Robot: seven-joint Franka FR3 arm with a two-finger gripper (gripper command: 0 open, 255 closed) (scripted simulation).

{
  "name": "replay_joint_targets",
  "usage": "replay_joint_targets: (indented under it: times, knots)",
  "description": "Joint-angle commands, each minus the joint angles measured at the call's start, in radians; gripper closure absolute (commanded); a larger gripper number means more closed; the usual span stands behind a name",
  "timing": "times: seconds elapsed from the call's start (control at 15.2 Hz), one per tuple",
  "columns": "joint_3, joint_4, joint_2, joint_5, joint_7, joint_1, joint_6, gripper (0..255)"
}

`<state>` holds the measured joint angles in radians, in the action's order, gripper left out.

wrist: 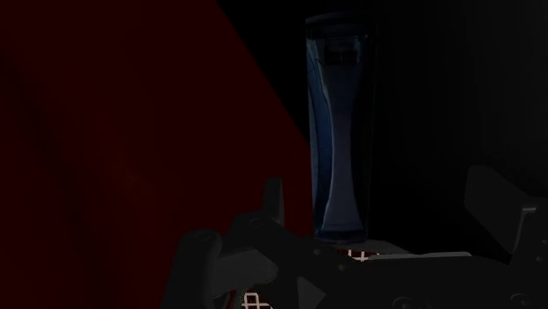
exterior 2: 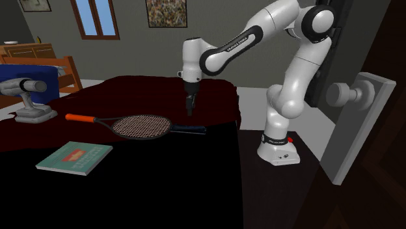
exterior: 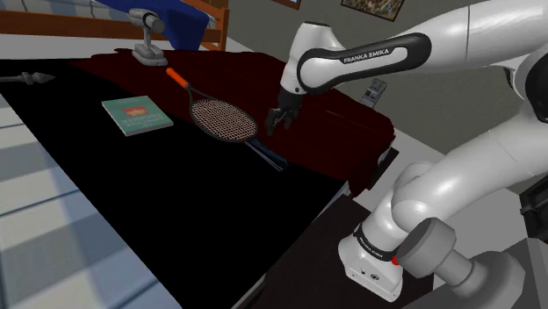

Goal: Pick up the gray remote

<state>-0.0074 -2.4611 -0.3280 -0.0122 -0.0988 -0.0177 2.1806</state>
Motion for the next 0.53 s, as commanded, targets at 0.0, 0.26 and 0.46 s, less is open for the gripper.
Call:
replay_joint_targets:
  times: [0.0, 0.26, 0.46]
  knots:
    - [-0.002, 0.0, 0.07, 0.001, 0.0, 0.002, 0.053, 0]
    - [-0.003, 0.014, 0.199, 0.004, -0.003, 0.002, 0.137, 0]
    - [-0.003, -0.002, 0.227, 0.004, -0.003, 0.002, 0.18, 0]
